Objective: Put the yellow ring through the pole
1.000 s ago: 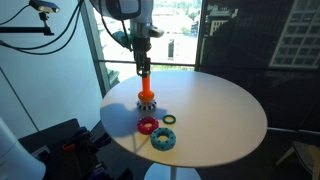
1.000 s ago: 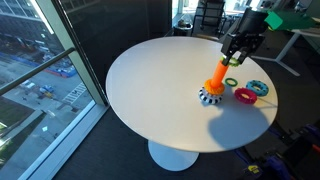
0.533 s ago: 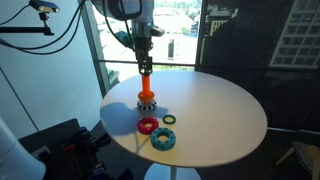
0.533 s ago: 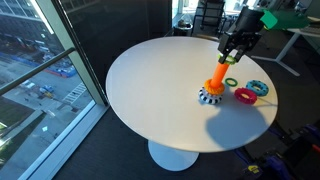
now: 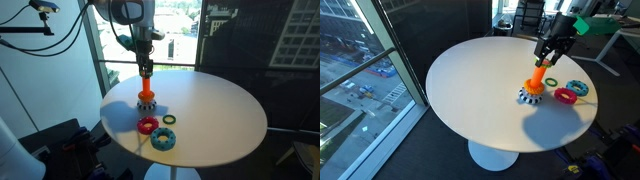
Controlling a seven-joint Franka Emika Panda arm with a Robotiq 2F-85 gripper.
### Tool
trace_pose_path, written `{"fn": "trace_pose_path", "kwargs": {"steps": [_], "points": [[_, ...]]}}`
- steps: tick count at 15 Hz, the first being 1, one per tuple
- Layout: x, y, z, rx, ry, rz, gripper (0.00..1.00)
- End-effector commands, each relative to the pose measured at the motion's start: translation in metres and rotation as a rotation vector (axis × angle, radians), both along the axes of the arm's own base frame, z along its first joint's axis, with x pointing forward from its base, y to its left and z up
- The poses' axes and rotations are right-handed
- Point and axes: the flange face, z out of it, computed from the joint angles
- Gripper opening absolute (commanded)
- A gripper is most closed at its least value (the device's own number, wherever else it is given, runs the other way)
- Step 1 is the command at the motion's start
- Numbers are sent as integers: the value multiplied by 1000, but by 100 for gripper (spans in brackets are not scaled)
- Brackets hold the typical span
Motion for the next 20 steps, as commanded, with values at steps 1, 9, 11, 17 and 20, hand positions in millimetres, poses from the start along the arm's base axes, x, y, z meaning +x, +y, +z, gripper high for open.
{"fn": "trace_pose_path", "kwargs": {"steps": [1, 9, 11, 17, 20], "points": [[8, 5, 4, -37, -4, 4, 48], [7, 5, 7, -85, 3, 30, 100], [5, 5, 8, -81, 23, 35, 100], [-6, -5, 27, -98, 73, 38, 100], [-16, -17, 44, -126, 71, 43, 100]]}}
